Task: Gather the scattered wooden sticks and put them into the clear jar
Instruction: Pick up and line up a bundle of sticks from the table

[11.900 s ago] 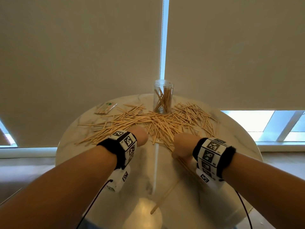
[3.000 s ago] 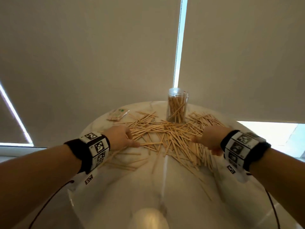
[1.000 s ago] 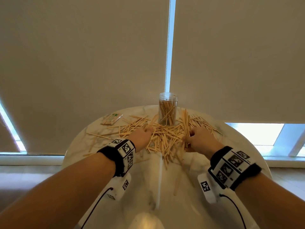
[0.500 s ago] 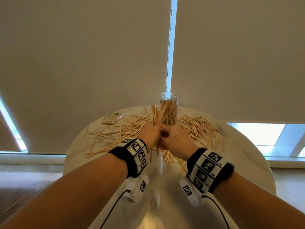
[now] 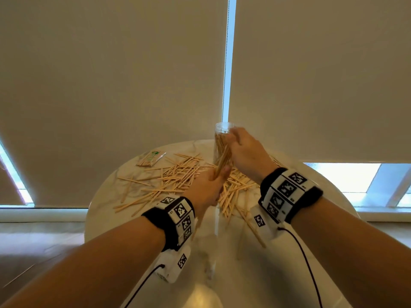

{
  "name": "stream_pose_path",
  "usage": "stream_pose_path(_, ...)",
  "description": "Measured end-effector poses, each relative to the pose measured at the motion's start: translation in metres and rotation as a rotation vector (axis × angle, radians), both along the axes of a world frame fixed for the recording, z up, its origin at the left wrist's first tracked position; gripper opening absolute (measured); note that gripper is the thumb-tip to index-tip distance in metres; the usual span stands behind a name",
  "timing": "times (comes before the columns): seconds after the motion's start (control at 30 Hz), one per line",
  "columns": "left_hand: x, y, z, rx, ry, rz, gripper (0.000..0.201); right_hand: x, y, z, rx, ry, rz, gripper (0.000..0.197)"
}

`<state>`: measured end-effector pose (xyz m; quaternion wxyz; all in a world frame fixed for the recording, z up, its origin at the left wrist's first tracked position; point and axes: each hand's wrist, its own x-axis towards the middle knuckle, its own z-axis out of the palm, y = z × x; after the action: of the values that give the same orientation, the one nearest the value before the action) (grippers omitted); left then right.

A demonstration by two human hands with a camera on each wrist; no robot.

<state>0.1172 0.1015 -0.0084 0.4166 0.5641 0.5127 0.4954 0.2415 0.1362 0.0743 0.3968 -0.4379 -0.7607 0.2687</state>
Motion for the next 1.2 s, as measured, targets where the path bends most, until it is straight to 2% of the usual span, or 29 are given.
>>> stream_pose_path(0.1, 0.011, 0.0, -0.002, 0.013, -0.01, -0.009, 0.038, -0.007, 0.009, -0.003, -0.152, -0.048, 0.116, 0.03)
stream_pose_path(0.23, 0.012, 0.004, -0.001, 0.024, -0.054, 0.015, 0.03, -0.006, 0.011, -0.003, -0.169, -0.168, 0.184, 0.031)
stream_pose_path(0.3, 0.006, 0.008, 0.002, 0.033, -0.044, 0.039, 0.026, -0.006, 0.006, -0.008, -0.166, -0.256, 0.181, 0.046)
stream_pose_path(0.37, -0.002, 0.011, 0.006, 0.06, 0.039, 0.135, 0.033, -0.004, 0.007, -0.016, -0.206, -0.183, 0.113, 0.066)
stream_pose_path(0.4, -0.007, 0.014, 0.008, 0.077, 0.057, 0.2, 0.039, -0.003, 0.013, -0.024, -0.215, -0.179, 0.065, 0.068)
stream_pose_path(0.47, -0.018, 0.02, 0.012, 0.078, -0.035, 0.318, 0.041, 0.004, 0.015, -0.032, -0.221, -0.427, -0.043, 0.051)
stream_pose_path(0.5, -0.023, 0.023, 0.013, 0.067, -0.123, 0.356, 0.037, 0.006, 0.016, -0.037, -0.25, -0.613, -0.07, 0.048)
stream_pose_path(0.57, -0.03, 0.027, 0.014, 0.072, -0.296, 0.392, 0.028, 0.006, 0.014, -0.046, -0.359, -0.874, -0.067, 0.062)
stream_pose_path(0.63, -0.031, 0.029, 0.012, 0.084, -0.363, 0.408, 0.023, 0.002, 0.014, -0.053, -0.391, -1.081, -0.071, 0.081)
stream_pose_path(0.67, -0.031, 0.028, 0.011, 0.083, -0.38, 0.412, 0.021, -0.001, 0.02, -0.058, -0.371, -1.121, -0.076, 0.086)
stream_pose_path(0.73, -0.03, 0.028, 0.008, 0.072, -0.391, 0.398, 0.019, -0.009, 0.033, -0.066, -0.365, -1.116, -0.089, 0.086)
stream_pose_path(0.77, -0.046, 0.035, 0.002, 0.066, -0.401, 0.406, 0.019, -0.034, 0.047, -0.073, -0.361, -1.106, -0.073, 0.081)
stream_pose_path(0.9, -0.042, 0.034, -0.001, 0.073, -0.372, 0.372, 0.023, -0.043, 0.055, -0.072, -0.373, -1.041, -0.059, 0.055)
stream_pose_path(1.03, -0.041, 0.043, -0.006, 0.049, -0.364, 0.399, 0.029, -0.03, 0.068, -0.081, -0.419, -0.875, -0.067, 0.04)
stream_pose_path(1.2, -0.039, 0.047, -0.012, 0.03, -0.331, 0.353, 0.03, -0.008, 0.073, -0.089, -0.605, -0.549, -0.124, 0.024)
